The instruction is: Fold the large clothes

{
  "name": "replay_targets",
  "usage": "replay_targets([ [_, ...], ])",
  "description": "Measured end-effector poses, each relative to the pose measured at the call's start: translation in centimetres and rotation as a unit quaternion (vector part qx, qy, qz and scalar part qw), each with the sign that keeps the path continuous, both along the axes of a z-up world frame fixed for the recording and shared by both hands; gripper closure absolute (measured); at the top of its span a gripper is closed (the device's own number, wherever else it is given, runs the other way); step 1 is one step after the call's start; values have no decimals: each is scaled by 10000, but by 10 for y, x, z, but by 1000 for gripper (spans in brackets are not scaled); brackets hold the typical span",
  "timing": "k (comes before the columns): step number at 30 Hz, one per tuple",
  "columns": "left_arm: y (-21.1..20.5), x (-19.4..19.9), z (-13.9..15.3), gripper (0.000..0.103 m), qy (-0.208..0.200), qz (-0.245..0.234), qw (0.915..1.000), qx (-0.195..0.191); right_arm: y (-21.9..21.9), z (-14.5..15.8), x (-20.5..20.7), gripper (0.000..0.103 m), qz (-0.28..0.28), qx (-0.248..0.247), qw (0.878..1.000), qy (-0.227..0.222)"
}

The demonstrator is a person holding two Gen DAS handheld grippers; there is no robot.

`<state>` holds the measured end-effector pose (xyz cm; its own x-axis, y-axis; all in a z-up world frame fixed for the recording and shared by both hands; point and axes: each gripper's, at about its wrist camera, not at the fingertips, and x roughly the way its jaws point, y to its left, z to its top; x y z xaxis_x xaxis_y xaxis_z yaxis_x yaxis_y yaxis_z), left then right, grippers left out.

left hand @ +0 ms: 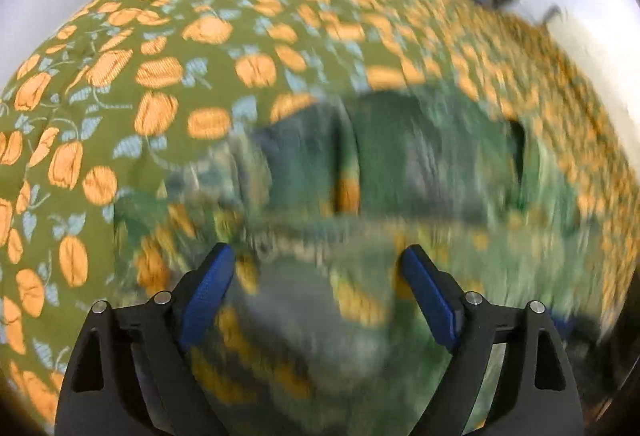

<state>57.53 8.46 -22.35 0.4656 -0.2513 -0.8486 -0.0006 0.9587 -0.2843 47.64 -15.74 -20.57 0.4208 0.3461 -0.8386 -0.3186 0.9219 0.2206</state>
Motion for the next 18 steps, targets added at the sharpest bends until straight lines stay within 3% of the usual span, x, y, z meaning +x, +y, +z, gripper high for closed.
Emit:
replay_targets([
  [5,-6,-16,-6,13,-47,-103,9999,86,0,-2,-1,75,4,19,10000,-31],
  [13,-13,-124,13,12,-193,-957,9938,535,1,6,-5,74,-13,-96,9999,-32],
  [17,-6,-186,35,11,-50,-1163,9919,505,-9,37,-33,68,-37,-86,9998,-196],
  [18,0,-197,40,11,-48,-1129,9925,462,-14,44,-41,54,-27,-73,9997,-238],
])
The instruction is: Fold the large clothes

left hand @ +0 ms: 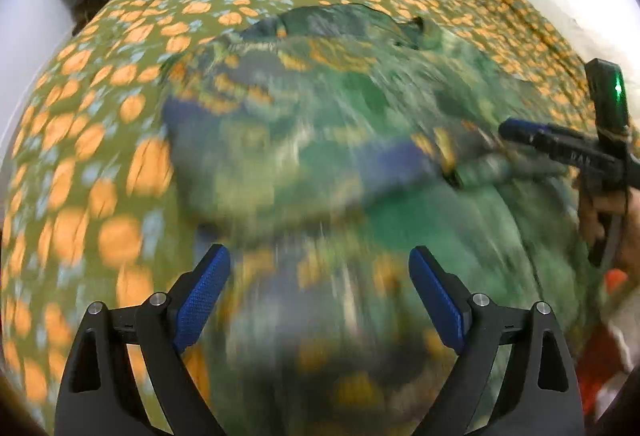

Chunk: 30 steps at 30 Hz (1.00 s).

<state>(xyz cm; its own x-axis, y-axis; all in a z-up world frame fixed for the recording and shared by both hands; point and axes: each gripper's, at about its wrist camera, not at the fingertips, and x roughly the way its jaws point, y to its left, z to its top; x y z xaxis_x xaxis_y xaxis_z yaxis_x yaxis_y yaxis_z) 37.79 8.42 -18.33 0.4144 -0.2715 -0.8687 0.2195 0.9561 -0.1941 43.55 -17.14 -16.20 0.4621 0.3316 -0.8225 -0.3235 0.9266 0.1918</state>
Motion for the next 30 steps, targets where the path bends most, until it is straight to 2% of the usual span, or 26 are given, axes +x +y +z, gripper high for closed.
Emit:
replay_targets([
  [1,6,-11,4,10,1,65,10000,-32,-9,8,-13,36,-20,-45,10000,-23],
  [3,24,-34,12,6,17,326,9993,-154,-28,18,-35,26,-100,-139,9998,-52],
  [6,48,-64,5,5,317,637,9958,-574,-76,29,-78,26,-248,-204,9994,128],
  [8,55,-82,-12,5,743,641,9914,-867,-110,33,-103,26,-407,-274,9984,293],
  [11,49,-107,-30,5,1089,457,9881,-984,-164,29,-143,26,-627,-382,9944,759],
  [14,35,-127,-38,4,1146,245,9889,-908,-208,13,-178,26,-804,-418,9869,1334],
  [17,25,-136,-42,4,1118,155,9907,-766,-226,-13,-201,26,-791,-310,9764,1987],
  [19,23,-138,-42,4,1168,116,9896,-829,-228,-29,-209,26,-801,-216,9732,2146],
  [23,19,-140,-40,7,1268,77,9892,-737,-219,-48,-204,27,-550,516,9663,2462],
  [24,18,-141,-39,15,1314,89,9889,-689,-213,-49,-202,39,-416,666,9646,2516],
  [25,15,-141,-40,28,1347,97,9891,-589,-208,-49,-203,66,-289,713,9636,2559],
  [26,14,-142,-39,36,1381,110,9893,-454,-204,-46,-202,75,-239,655,9650,2529],
  [28,17,-142,-34,70,1455,166,9883,-422,-197,-36,-200,87,-187,623,9670,2463],
  [30,24,-142,-27,83,1511,264,9862,-631,-194,-24,-199,89,-238,766,9684,2363],
])
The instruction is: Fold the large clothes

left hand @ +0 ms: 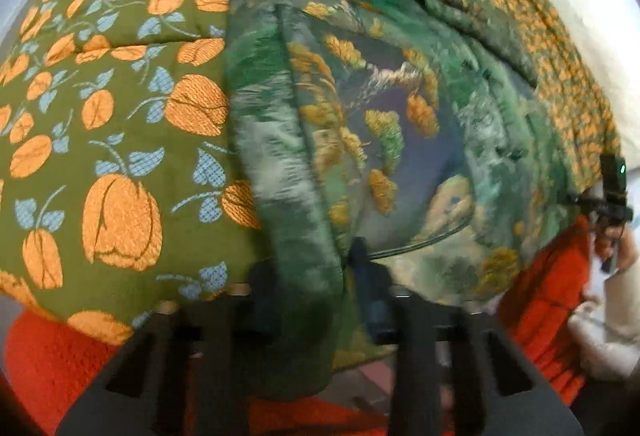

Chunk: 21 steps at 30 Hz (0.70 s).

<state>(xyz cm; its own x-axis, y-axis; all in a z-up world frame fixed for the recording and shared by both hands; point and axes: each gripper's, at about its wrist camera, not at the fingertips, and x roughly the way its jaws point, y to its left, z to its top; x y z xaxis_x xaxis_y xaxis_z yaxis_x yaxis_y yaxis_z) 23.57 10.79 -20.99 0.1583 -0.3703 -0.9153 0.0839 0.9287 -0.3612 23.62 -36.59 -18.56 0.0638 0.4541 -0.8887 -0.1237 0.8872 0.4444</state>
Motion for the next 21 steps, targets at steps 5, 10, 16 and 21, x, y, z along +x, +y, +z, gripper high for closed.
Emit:
replay_targets([
  [5,-4,-10,24,88,-228,-62,9997,-32,6,45,-5,90,-79,239,9986,-466],
  [10,0,-17,40,88,-245,-73,9996,-75,-8,69,-8,90,-240,506,9965,-626],
  [16,14,-46,57,88,-317,8,9991,-278,-19,92,-13,91,-444,988,9922,-619],
  [21,25,-89,77,88,-168,-43,9992,-365,-15,107,-41,91,-549,1299,9888,-493],
])
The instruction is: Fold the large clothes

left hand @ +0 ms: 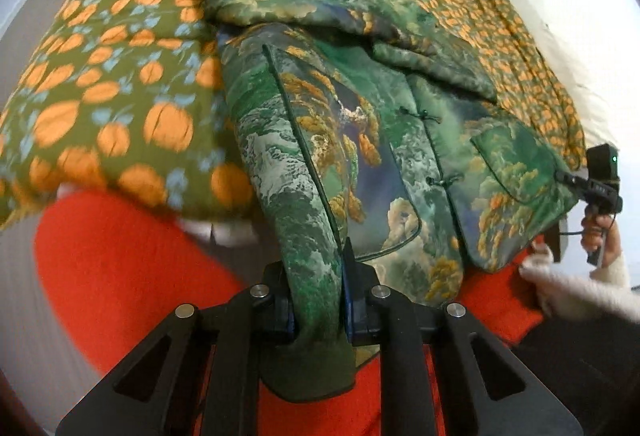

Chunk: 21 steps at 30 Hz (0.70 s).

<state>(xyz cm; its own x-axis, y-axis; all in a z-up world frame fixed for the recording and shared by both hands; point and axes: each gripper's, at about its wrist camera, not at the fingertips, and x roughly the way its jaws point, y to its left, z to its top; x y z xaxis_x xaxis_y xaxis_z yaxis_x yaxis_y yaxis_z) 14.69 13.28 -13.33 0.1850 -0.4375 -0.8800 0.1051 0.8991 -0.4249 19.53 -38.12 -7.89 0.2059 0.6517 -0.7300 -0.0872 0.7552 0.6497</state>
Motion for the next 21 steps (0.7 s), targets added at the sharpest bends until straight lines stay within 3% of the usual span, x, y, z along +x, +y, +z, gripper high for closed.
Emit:
replay_targets([
  [3,17,-9,24,88,23,213,9991,-356,1,13,-12,92,-158,370,9992,19],
  [6,33,11,59,88,-380,462,9962,-627,-1,34,-2,92,-346,701,9966,-263],
  [11,38,89,92,87,-1082,533,9903,-688,-13,45,79,92,-647,934,9903,-796],
  [14,40,151,83,86,-1212,620,9880,-733,-19,32,142,92,-905,866,9878,-925],
  [17,37,215,58,82,-1170,739,9878,-710,-26,-2,201,92,-1239,742,9867,-745],
  [21,29,278,-2,71,-726,1070,9898,-595,-25,-60,253,92,-1493,434,9871,-395],
])
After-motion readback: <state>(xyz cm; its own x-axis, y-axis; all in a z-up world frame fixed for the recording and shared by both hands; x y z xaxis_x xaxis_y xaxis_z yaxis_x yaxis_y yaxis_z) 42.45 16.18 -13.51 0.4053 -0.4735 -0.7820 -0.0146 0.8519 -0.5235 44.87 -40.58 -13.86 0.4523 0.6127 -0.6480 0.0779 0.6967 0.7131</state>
